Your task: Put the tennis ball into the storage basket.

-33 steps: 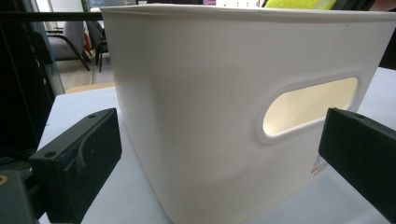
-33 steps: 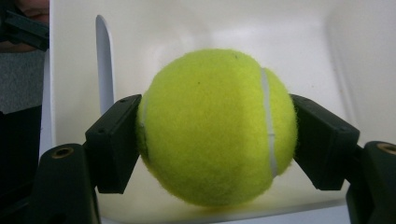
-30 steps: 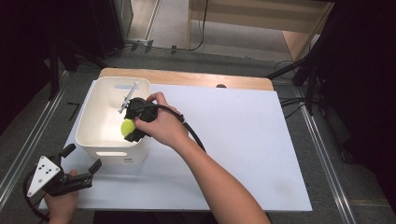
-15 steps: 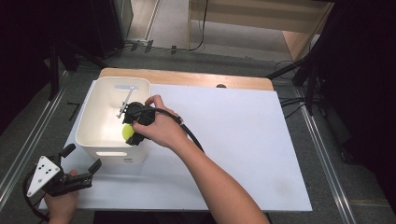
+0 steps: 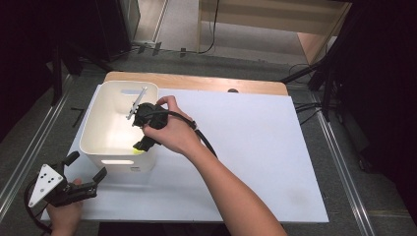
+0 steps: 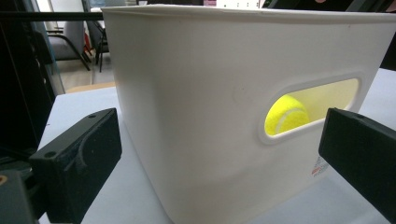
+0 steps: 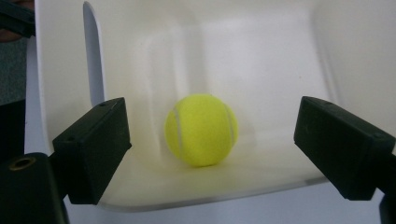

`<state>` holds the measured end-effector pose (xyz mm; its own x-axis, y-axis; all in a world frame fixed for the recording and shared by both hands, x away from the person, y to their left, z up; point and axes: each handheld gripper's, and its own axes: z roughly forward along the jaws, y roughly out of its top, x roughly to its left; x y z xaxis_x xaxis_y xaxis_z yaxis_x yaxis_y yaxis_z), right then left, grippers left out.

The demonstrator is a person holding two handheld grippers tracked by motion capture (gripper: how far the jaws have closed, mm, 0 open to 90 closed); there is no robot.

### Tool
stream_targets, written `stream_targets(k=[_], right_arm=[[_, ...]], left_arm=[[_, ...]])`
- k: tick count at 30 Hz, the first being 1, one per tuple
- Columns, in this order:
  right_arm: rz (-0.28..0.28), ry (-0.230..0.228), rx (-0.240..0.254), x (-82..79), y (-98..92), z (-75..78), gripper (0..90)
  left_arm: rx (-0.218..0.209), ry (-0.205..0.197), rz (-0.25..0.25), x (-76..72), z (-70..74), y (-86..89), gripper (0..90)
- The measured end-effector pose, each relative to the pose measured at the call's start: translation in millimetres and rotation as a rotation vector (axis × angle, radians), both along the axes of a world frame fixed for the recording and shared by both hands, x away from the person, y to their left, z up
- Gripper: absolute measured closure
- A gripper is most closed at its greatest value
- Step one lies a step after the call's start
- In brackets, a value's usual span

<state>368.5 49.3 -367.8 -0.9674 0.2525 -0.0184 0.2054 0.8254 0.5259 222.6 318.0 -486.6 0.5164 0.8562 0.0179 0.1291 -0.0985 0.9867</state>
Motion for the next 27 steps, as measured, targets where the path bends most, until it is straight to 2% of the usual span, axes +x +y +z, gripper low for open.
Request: stream_targets(k=[2,4,6,11,12,14,18,19,27], right_arm=[[-0.006,0.001,0.03,-0.4,-5.2,4.0,8.1],[-0.006,0.006,0.038,-0.5,-7.0,5.1,6.8],[-0.008,0.001,0.061,-0.2,-11.7,7.0,0.0],[-0.034,-0.007,0.077,-3.1,-18.6,9.6,0.0],[-0.043,-0.024,0.079,-3.5,-22.9,10.6,0.0],[-0.052,-0.031,0.091,-3.9,-27.5,10.5,0.0],[-0.075,-0.019,0.097,-5.7,-34.9,11.0,0.0],[-0.082,-0.029,0.104,-5.4,-40.8,10.9,0.0],[-0.129,-0.024,0.14,-6.5,-63.7,9.0,0.0]], left_arm=[[0.001,0.0,0.0,0.0,0.0,0.0,0.0],[0.002,0.0,0.001,0.1,0.0,-0.1,0.0],[0.004,0.0,0.001,0.0,0.0,-0.2,0.0],[0.002,0.0,0.0,-0.1,-0.1,-0.4,0.0],[0.003,0.0,0.0,-0.1,-0.1,-0.4,0.0],[0.005,0.001,0.002,-0.2,0.0,-0.4,0.0],[0.006,0.001,0.002,-0.2,0.0,-0.7,0.0],[0.005,0.001,0.003,-0.3,0.0,-0.8,0.0],[0.015,0.001,0.001,-0.2,0.1,-0.5,0.0]])
